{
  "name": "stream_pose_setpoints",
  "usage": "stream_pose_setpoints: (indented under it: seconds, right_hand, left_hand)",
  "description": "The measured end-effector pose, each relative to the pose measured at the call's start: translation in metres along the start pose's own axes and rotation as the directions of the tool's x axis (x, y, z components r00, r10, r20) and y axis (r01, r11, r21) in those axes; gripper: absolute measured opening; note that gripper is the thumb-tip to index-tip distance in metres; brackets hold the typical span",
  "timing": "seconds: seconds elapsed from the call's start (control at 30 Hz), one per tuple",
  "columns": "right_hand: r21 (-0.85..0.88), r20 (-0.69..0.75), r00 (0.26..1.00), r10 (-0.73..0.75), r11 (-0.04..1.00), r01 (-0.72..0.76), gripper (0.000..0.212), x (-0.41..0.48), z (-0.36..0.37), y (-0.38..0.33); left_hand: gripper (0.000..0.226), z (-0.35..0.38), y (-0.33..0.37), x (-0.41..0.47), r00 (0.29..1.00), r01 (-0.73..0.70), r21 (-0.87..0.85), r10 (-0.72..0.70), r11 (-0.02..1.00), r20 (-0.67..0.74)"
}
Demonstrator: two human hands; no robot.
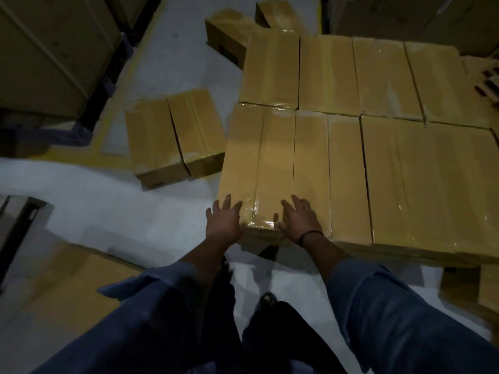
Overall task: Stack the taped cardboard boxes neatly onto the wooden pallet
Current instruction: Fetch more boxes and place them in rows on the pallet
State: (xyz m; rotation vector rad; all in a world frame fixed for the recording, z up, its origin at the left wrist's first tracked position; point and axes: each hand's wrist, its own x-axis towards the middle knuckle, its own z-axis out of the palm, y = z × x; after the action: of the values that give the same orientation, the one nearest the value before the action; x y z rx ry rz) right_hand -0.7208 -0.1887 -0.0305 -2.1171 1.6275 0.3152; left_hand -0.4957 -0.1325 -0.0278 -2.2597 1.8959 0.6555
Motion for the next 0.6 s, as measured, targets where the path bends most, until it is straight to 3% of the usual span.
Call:
stream_pose_setpoints:
  seconds: [0.3,0.6]
  right_hand:
    - [0.082,-0.100,0.987,-0.126,0.987,0.135,0.064,-0.091,-0.054,-0.062]
    - [0.000,-0.020,0.954,-0.298,0.955,0.298,0.060,-0.150,-0.029,-0.116]
  left_hand:
    - [0.062,-0.055,-0.003,-0.115,0.989,0.024,-0.094,-0.037,0.995,-0.143]
    - [0.061,-0.042,-0.059,-0.213,0.966,0.158,-0.206,-0.195,0.966,-0.172]
